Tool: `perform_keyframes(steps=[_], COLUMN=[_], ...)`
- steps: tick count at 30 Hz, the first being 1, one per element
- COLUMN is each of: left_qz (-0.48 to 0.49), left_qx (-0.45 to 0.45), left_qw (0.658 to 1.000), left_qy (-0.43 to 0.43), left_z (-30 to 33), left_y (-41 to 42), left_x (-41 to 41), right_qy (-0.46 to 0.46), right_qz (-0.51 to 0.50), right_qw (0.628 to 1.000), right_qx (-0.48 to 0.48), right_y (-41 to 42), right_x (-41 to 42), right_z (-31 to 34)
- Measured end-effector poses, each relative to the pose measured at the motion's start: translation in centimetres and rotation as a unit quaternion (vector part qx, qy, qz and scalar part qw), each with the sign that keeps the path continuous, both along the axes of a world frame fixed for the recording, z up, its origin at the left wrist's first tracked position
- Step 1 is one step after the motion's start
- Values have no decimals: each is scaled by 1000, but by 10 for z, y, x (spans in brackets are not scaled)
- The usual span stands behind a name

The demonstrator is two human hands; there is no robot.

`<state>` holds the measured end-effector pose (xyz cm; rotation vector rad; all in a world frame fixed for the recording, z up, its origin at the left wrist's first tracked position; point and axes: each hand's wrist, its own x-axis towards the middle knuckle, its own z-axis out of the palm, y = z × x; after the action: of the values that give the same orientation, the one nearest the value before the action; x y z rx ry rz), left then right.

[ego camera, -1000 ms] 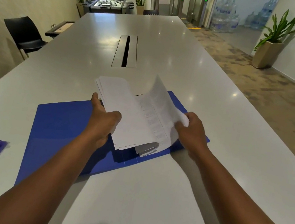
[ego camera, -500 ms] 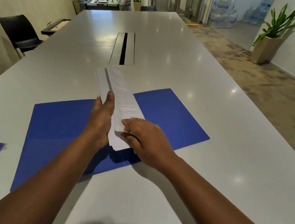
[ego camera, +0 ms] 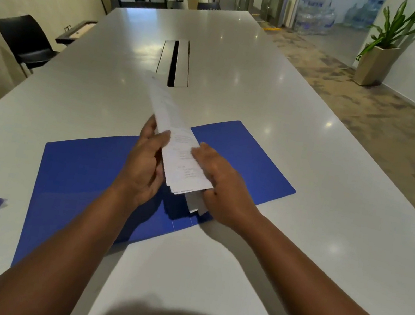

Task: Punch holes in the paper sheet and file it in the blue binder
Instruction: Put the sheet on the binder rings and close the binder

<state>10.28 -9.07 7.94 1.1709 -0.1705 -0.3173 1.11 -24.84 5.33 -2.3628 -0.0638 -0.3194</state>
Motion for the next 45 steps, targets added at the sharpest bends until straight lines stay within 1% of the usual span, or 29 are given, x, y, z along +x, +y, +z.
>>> perform_keyframes(steps=[1, 2, 3, 4, 5, 6, 7, 9, 10, 12, 13, 16, 17, 20, 21, 23, 25, 27, 30, 32, 35, 40, 42, 45], left_qz=[-13, -13, -10, -8, -15, -38, -60, -75, -77, -63, -60, -53, -48, -28, -13, 7, 7, -8, -42, -64, -81, -79, -73, -68], left_qx=[19, 82, 163, 246, 307, 349, 380, 439, 464, 504, 518, 558, 568, 591, 585, 574, 568, 560, 532, 516, 530, 559, 559, 553], left_qw=[1000, 996, 986, 966, 946, 926, 906, 862, 846, 831, 824, 787, 779, 754, 753, 751, 744, 747, 771, 782, 772, 744, 743, 746], left_qy=[-7, -22, -47, -75, -105, -140, -175, -241, -250, -228, -224, -257, -260, -285, -301, -328, -350, -358, -347, -344, -341, -358, -361, -364], left_z=[-3, -10, -16, -25, -36, -44, -52, -72, -79, -87, -88, -91, -91, -96, -99, -102, -104, -103, -98, -98, -103, -100, -97, -95], left_y=[-1, 0, 0, 1, 2, 3, 4, 5, 5, 5, 3, 0, 0, -1, 0, 1, 4, 10, 19, 27, 38, 38, 37, 37], left_x=[0, 2, 1, 1, 1, -1, -3, 1, 3, 7, 7, 6, 6, 4, 4, 3, 5, 9, 15, 18, 23, 16, 12, 8], right_qy=[-18, -38, -50, -44, -28, -7, 13, 49, 62, 79, 77, 44, 38, 58, 76, 135, 199, 231, 260, 278, 276, 241, 231, 223], right_qz=[-39, -82, -128, -176, -214, -233, -240, -245, -246, -253, -258, -288, -305, -336, -346, -355, -337, -311, -275, -263, -266, -295, -299, -297], right_qw=[997, 989, 976, 961, 944, 929, 914, 897, 892, 886, 881, 857, 857, 878, 889, 910, 918, 922, 925, 921, 915, 918, 920, 918], right_qx=[58, 116, 167, 208, 248, 289, 326, 366, 373, 381, 390, 425, 414, 335, 290, 169, 61, 6, -29, -68, -124, -106, -104, -140], right_y=[-3, -6, -10, -15, -20, -26, -32, -41, -44, -52, -55, -66, -70, -86, -91, -99, -104, -107, -105, -102, -95, -93, -90, -81], right_x=[2, 3, 5, 7, 10, 11, 12, 11, 9, 9, 9, 11, 12, 15, 16, 18, 16, 14, 8, 3, -4, -8, -8, -10], right_z=[0, 0, -1, -2, -5, -8, -11, -15, -16, -18, -19, -21, -20, -24, -26, -27, -29, -29, -26, -29, -37, -51, -52, -58])
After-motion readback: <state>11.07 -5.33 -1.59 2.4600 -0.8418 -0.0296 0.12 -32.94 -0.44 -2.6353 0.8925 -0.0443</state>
